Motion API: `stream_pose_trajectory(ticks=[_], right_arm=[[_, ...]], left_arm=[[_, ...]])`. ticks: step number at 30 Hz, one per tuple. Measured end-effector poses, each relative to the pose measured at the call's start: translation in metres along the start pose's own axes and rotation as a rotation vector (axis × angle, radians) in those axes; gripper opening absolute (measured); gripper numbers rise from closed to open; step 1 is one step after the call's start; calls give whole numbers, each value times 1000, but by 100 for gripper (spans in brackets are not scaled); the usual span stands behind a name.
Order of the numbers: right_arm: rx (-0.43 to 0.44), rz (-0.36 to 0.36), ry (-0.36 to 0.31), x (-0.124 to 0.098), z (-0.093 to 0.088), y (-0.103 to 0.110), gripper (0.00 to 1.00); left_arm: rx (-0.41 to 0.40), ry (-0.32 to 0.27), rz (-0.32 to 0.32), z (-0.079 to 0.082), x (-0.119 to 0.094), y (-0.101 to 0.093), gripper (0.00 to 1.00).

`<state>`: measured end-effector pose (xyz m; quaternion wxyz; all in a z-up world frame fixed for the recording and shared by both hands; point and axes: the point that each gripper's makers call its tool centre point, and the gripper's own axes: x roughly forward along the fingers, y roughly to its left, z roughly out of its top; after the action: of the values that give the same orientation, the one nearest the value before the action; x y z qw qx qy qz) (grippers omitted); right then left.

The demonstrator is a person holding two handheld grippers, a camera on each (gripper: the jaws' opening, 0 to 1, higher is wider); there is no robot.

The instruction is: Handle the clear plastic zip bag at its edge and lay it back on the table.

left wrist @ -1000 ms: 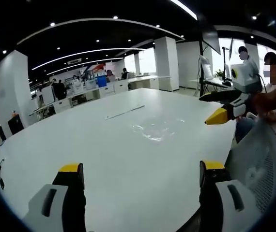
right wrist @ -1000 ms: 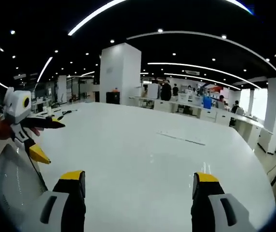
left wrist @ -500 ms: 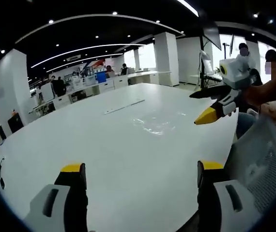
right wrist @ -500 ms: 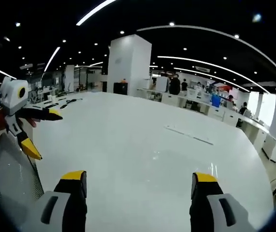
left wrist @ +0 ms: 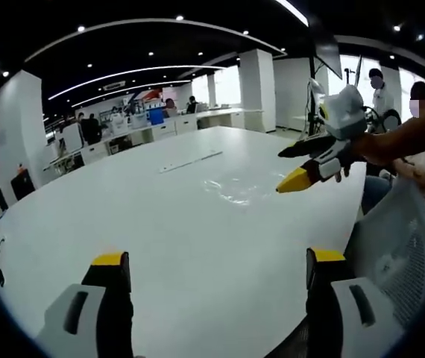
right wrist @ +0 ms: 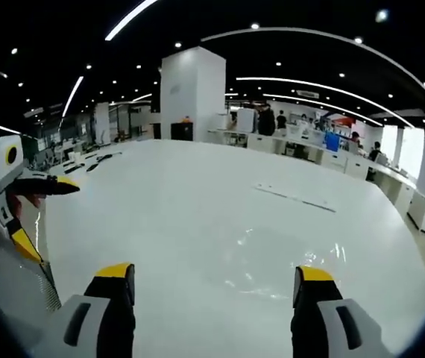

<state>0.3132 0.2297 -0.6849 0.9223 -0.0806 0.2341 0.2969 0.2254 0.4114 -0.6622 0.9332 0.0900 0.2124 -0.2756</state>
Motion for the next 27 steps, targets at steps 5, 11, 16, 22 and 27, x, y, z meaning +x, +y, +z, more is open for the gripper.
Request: stream_pose_trajectory(ticks=[5,11,16,22,27], right_arm=[[19,-3,-1,8,1,-4,85],[56,-1,24,15,-2,-5,81],[70,-12,33,25,-1,-10,80],[71,-15,47,34,1,-10,77],[28,-4,88,44,-1,-6,71]], left_arm=[[13,1,-1,0,0,-1,98],[-4,5,-11,-3,-1,-4,99],[-8,0,-12,1,-5,-9,99],[-27,-3,-18,3,-6,-9,99],[-34,-6,-25,7,-7,-11,99]])
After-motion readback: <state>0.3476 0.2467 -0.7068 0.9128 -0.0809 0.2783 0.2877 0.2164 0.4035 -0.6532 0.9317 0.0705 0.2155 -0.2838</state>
